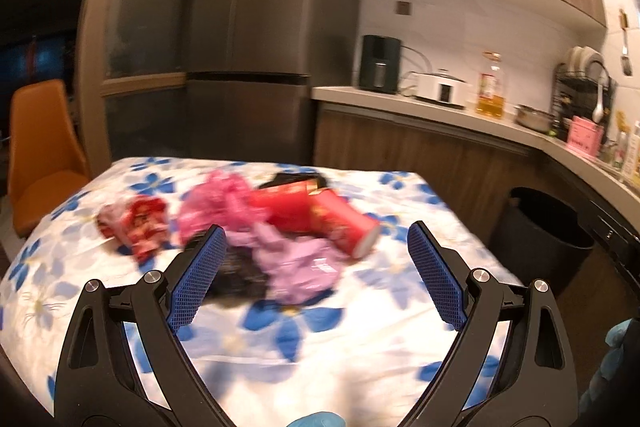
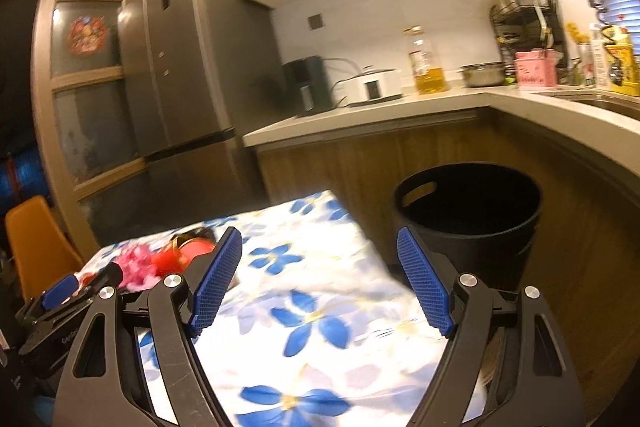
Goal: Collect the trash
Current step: 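Move both tools back over the table toward the remaining bags, then grasp the black plastic bag with the left tool while the right tool grasps the lilac glove, then carry the black bag and lilac glove over the black bin with both tools, then open both tools to drop the black bag and lilac glove into the bin, then move both tools back over the table toward the snack wrapper, then grasp the red-and-white snack wrapper with the left tool while the right tool grasps the lilac bag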
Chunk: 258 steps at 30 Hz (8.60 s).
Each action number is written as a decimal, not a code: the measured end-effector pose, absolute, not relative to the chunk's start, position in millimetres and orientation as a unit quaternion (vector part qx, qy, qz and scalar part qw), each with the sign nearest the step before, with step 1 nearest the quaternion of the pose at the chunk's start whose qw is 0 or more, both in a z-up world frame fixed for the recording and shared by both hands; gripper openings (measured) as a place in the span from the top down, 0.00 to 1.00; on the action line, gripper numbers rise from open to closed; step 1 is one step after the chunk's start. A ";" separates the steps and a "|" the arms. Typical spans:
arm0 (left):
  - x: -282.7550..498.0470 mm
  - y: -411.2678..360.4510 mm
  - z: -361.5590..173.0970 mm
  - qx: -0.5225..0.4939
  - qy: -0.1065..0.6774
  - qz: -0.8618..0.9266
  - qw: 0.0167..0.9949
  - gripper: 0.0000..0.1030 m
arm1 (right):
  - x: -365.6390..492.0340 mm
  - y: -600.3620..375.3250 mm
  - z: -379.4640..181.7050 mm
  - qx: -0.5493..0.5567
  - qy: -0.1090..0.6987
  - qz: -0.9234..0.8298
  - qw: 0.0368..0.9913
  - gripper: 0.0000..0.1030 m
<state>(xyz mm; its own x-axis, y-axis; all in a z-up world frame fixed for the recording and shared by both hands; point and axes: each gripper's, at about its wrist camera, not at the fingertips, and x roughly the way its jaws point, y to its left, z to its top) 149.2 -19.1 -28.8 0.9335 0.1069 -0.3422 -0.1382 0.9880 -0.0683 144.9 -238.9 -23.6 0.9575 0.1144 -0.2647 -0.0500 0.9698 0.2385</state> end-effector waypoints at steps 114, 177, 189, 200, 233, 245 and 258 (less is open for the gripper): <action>226.1 -220.9 21.5 -0.004 0.149 -0.197 0.969 0.85 | 181.9 -355.0 -0.7 0.116 0.114 -0.033 0.986 0.97; 287.9 -277.6 -9.5 0.006 0.186 -0.196 0.963 0.22 | 214.8 -431.5 -8.2 0.162 0.116 -0.075 0.977 0.45; 257.1 -241.6 -4.3 0.003 0.193 -0.131 0.972 0.13 | 191.4 -411.8 -1.2 0.145 0.112 -0.078 0.980 0.28; 228.3 -204.1 -2.6 -0.013 0.192 -0.102 0.976 0.10 | 169.5 -389.8 2.8 0.138 0.110 -0.081 0.981 0.24; 161.9 -31.6 -42.1 -0.052 0.187 0.062 0.979 0.10 | 161.5 -244.4 -27.5 0.118 0.146 0.047 0.981 0.24; 136.0 77.0 -58.0 -0.094 0.195 0.170 0.961 0.10 | 191.5 -132.6 -67.0 0.074 0.204 0.157 0.963 0.25; 149.5 136.6 -49.6 -0.094 0.181 0.219 0.954 0.10 | 238.1 -46.8 -94.1 0.038 0.240 0.197 0.950 0.35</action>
<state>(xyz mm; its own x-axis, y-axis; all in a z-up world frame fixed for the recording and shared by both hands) 149.5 136.6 -49.6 0.8381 0.3849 -0.3866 -0.4527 0.8862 -0.0990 238.1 -46.8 -94.1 0.8073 0.3916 -0.4415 -0.3554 0.9198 0.1660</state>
